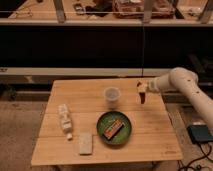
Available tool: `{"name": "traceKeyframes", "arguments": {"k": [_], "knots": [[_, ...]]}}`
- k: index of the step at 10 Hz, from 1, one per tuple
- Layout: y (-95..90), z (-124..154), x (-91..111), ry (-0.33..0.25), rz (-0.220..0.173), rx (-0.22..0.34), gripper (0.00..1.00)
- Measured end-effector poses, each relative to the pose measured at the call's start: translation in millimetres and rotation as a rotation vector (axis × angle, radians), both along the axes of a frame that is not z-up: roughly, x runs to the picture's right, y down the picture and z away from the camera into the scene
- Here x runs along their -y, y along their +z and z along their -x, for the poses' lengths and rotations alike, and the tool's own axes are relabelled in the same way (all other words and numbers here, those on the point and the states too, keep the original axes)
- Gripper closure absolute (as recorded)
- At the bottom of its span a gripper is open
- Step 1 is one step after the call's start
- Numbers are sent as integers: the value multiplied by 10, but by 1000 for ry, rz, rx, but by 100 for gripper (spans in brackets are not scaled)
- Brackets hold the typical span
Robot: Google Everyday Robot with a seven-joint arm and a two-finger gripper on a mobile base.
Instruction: Place the pepper in the ceramic cup
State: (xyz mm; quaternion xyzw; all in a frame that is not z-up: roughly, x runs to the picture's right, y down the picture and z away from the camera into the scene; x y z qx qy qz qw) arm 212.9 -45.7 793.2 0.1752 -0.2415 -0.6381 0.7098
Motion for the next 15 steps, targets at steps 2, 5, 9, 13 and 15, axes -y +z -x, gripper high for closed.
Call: {"name": "traceKeyframes", "arguments": {"k": [2, 5, 9, 13, 15], "knots": [[-321, 94, 589, 103, -106, 73, 100], [-546, 520, 922, 125, -229, 154, 100], [-326, 1216, 310, -85, -366, 133, 100], [-153, 1300, 27, -193, -401, 44, 100], [-168, 1425, 33, -209, -405, 32, 100]]}}
